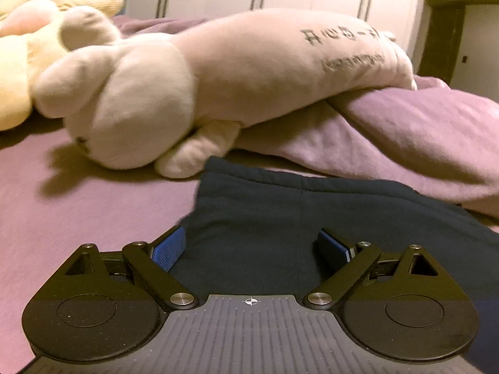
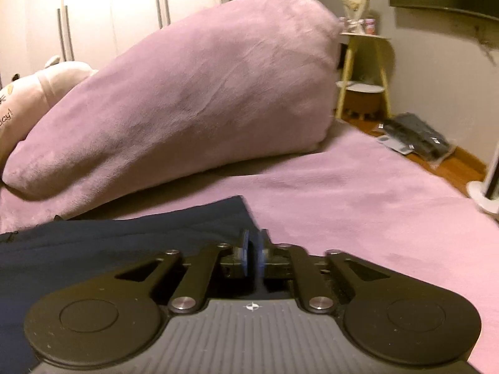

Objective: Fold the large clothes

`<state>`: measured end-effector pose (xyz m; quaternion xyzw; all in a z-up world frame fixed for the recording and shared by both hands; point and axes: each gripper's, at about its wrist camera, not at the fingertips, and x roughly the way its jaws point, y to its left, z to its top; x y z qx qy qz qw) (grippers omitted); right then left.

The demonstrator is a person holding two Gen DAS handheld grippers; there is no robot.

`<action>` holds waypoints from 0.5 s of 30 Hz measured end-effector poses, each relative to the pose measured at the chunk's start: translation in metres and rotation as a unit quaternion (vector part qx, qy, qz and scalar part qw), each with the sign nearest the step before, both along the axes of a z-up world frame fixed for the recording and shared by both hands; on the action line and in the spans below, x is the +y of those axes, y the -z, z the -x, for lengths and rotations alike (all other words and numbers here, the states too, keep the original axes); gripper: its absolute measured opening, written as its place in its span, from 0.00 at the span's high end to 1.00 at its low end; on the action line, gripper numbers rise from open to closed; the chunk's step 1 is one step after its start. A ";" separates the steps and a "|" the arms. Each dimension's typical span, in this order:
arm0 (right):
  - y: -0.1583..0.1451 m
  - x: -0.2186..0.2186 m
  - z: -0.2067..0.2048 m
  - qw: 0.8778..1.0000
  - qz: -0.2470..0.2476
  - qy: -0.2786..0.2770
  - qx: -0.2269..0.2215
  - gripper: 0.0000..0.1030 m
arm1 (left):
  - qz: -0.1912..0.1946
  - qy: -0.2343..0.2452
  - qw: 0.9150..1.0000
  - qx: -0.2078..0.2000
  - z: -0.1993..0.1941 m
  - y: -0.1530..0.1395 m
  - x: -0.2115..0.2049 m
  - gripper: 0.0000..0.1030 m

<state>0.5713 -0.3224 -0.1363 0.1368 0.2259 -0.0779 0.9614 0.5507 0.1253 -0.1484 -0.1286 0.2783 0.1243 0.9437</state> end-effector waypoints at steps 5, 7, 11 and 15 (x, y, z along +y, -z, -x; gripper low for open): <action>0.012 -0.004 0.081 0.998 0.002 -0.045 -0.042 0.76 | 0.011 -0.045 0.999 0.018 0.045 -0.003 0.029 0.05; 0.026 -0.009 0.101 0.999 0.003 -0.034 -0.035 0.72 | 0.022 -0.074 0.997 0.018 0.065 -0.001 0.042 0.05; 0.022 -0.030 0.147 0.998 -0.056 -0.006 -0.018 0.64 | -0.004 -0.076 0.997 0.020 0.102 -0.012 0.050 0.05; 0.027 -0.057 0.215 0.990 -0.139 -0.008 -0.004 0.61 | -0.048 -0.050 0.997 0.036 0.161 -0.025 0.053 0.06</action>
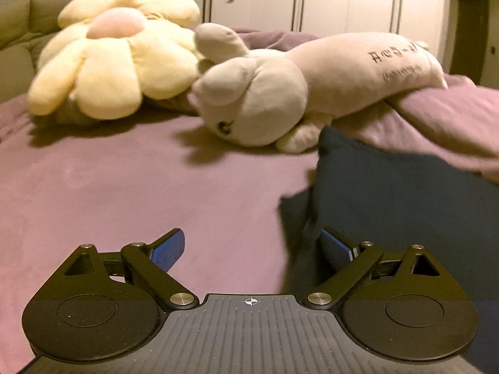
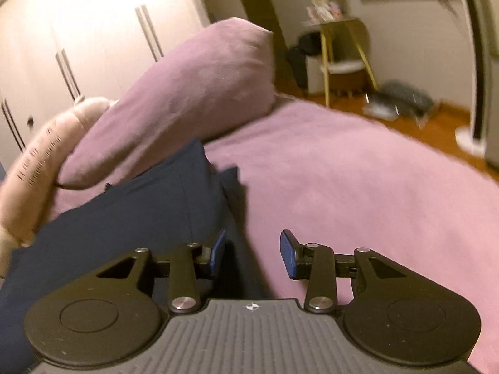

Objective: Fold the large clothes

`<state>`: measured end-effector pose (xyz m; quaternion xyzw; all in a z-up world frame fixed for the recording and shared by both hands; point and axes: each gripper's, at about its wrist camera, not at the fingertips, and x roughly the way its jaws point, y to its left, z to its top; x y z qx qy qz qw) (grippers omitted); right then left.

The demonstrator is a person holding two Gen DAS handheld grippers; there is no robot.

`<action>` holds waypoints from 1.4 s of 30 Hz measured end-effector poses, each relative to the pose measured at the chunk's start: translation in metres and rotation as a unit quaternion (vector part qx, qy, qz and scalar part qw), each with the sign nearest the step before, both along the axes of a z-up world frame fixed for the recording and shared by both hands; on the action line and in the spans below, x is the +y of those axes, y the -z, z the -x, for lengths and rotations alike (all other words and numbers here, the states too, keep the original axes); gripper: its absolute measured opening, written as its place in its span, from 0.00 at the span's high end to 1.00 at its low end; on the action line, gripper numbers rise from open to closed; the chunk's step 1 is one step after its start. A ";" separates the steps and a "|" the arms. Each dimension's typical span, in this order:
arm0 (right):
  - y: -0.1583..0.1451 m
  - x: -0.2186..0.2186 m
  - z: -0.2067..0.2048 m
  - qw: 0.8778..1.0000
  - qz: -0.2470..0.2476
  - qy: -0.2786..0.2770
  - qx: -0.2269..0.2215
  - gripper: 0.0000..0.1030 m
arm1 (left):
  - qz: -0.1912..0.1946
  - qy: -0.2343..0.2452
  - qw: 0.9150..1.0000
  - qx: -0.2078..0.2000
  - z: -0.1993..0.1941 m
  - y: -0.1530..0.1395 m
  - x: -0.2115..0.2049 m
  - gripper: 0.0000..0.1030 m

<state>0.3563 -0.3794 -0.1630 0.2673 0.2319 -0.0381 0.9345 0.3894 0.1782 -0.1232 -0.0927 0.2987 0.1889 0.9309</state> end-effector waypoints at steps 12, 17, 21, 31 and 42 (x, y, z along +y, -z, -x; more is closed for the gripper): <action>0.057 -0.028 0.019 0.941 -0.339 -0.016 0.012 0.33 | 0.356 0.070 0.932 -0.011 0.070 0.016 0.008 0.08; 0.062 -0.023 -0.005 0.930 -0.366 0.020 0.015 0.43 | 0.351 0.033 0.936 0.013 0.037 0.027 0.001 0.08; 0.063 -0.019 -0.019 0.929 -0.368 0.019 0.025 0.49 | 0.351 0.015 0.936 0.020 0.025 0.030 0.001 0.10; 0.036 -0.016 -0.026 0.948 -0.316 -0.004 0.031 0.74 | 0.353 0.023 0.935 0.005 0.020 0.021 0.003 0.55; 0.001 -0.041 0.076 0.953 -0.295 -0.066 -0.008 0.77 | 0.312 0.128 0.941 -0.039 0.116 -0.056 0.000 0.67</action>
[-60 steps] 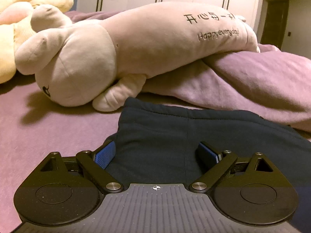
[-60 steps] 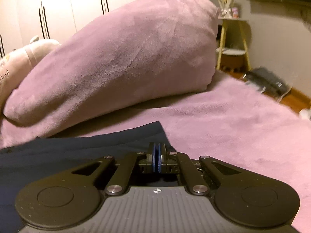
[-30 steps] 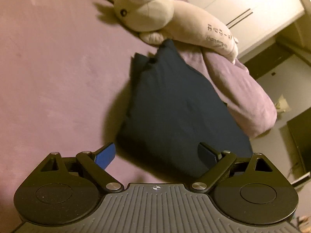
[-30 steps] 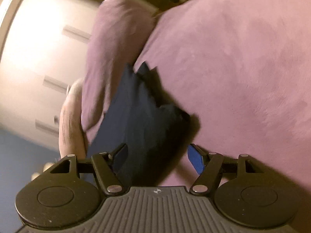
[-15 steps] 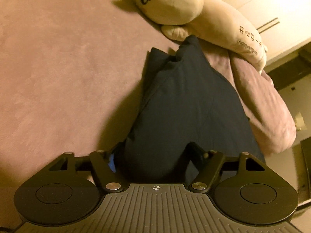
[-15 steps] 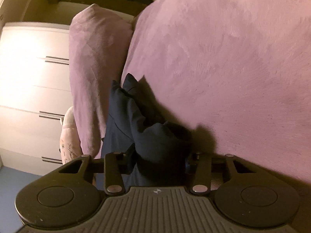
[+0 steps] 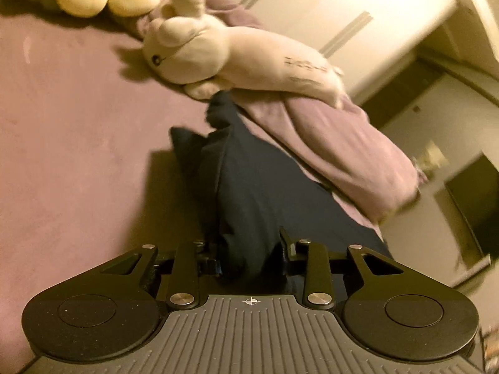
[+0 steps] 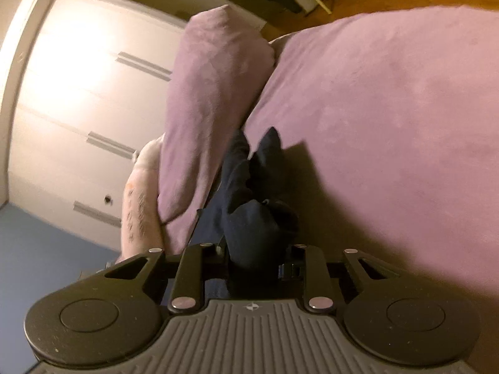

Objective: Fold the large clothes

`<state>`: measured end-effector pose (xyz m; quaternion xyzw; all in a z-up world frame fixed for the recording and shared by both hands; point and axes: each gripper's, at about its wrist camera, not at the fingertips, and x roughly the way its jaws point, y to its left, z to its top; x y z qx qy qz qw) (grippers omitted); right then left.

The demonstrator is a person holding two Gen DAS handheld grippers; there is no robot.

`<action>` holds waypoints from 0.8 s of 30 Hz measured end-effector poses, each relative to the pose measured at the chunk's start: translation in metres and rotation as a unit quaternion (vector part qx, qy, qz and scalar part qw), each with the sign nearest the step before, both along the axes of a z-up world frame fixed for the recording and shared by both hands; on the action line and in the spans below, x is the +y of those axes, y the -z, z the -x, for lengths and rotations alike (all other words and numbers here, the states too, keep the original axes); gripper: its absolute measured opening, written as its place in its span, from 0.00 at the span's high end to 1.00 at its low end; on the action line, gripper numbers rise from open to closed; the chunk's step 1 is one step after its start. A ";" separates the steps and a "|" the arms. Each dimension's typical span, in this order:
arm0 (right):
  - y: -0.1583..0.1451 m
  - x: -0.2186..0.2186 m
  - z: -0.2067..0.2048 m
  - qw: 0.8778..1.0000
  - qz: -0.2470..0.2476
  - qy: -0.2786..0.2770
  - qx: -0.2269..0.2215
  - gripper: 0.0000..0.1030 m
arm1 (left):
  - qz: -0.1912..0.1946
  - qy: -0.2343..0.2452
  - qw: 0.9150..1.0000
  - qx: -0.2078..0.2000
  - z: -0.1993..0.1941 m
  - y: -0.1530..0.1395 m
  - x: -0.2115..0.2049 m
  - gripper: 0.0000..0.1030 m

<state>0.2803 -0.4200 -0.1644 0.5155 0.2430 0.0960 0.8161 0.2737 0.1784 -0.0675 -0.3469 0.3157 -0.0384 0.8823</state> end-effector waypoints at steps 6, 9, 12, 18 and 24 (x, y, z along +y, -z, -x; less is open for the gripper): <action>0.021 -0.012 0.116 0.997 0.034 -0.028 0.065 0.76 | -0.006 0.035 0.998 0.046 0.115 0.012 -0.004 0.66; 0.033 -0.021 0.135 0.994 0.026 -0.031 0.099 0.68 | -0.019 0.025 0.996 0.085 0.147 0.034 -0.007 0.60; 0.018 -0.028 0.142 0.993 0.053 -0.020 0.106 0.59 | -0.024 -0.012 0.994 0.109 0.154 0.039 -0.003 0.56; -0.041 -0.006 0.155 0.957 0.290 0.003 0.028 0.39 | -0.161 -0.105 0.978 0.077 0.163 -0.004 0.000 0.43; -0.057 0.084 0.088 0.914 0.393 -0.080 -0.056 0.58 | -0.213 -0.034 0.976 0.028 0.115 -0.019 -0.054 0.38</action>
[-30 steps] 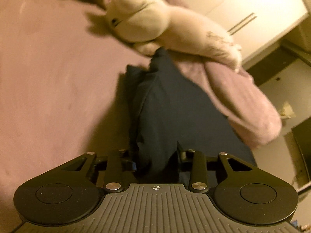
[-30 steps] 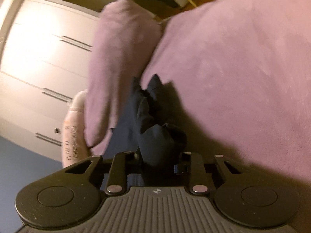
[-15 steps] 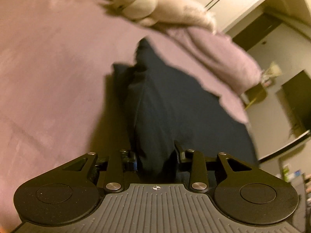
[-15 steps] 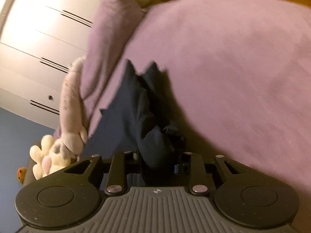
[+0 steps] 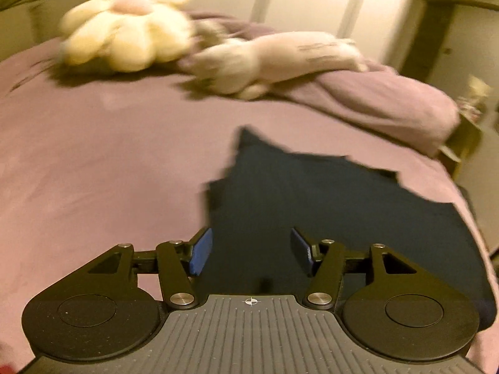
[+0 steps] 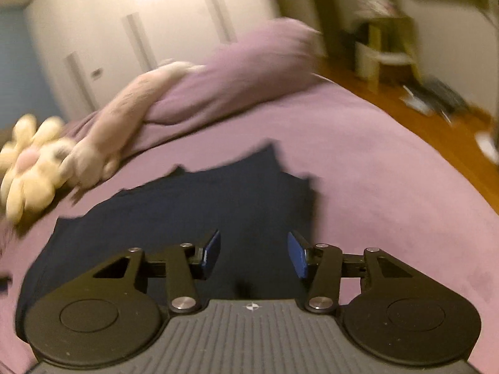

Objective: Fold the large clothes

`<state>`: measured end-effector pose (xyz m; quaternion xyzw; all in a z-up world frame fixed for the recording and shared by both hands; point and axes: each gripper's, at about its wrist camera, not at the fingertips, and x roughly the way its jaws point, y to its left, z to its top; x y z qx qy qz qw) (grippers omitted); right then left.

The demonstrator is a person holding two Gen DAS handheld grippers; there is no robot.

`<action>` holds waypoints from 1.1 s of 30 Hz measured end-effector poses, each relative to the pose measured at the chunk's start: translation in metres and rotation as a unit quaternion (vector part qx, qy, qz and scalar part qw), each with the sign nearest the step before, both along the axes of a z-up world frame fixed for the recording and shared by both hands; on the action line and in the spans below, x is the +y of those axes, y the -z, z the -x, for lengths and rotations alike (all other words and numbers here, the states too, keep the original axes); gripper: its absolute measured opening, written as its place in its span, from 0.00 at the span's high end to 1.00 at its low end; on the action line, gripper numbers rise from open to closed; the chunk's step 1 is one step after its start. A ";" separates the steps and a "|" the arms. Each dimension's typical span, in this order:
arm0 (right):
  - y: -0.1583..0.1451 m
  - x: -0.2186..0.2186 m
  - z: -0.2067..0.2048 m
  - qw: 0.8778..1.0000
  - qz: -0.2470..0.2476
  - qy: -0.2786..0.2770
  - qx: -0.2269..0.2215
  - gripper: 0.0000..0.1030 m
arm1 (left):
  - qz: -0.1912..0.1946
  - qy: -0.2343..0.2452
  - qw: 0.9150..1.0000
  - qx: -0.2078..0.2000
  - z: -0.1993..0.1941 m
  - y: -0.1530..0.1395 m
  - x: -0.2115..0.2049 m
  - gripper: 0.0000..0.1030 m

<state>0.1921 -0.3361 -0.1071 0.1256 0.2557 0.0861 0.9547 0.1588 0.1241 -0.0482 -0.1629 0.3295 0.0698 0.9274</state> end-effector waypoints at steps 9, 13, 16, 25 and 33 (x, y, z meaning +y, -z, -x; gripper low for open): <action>0.037 0.106 -0.131 0.995 0.083 -0.042 0.022 0.63 | -0.127 -0.024 0.992 -0.008 -0.116 0.056 -0.061 0.32; 0.054 0.131 -0.153 0.993 0.107 -0.039 0.004 0.62 | -0.153 -0.047 0.987 -0.020 -0.128 0.090 -0.050 0.26; 0.060 0.139 -0.174 0.993 0.117 -0.034 -0.003 0.62 | -0.139 -0.065 0.987 -0.039 -0.130 0.105 -0.045 0.23; 0.042 0.097 -0.129 0.997 0.071 0.001 -0.021 0.61 | -0.130 -0.067 0.989 -0.010 -0.133 0.095 -0.040 0.18; 0.052 0.022 -0.040 0.992 0.101 0.074 -0.025 0.61 | -0.121 -0.056 0.991 0.004 -0.103 0.082 -0.034 0.17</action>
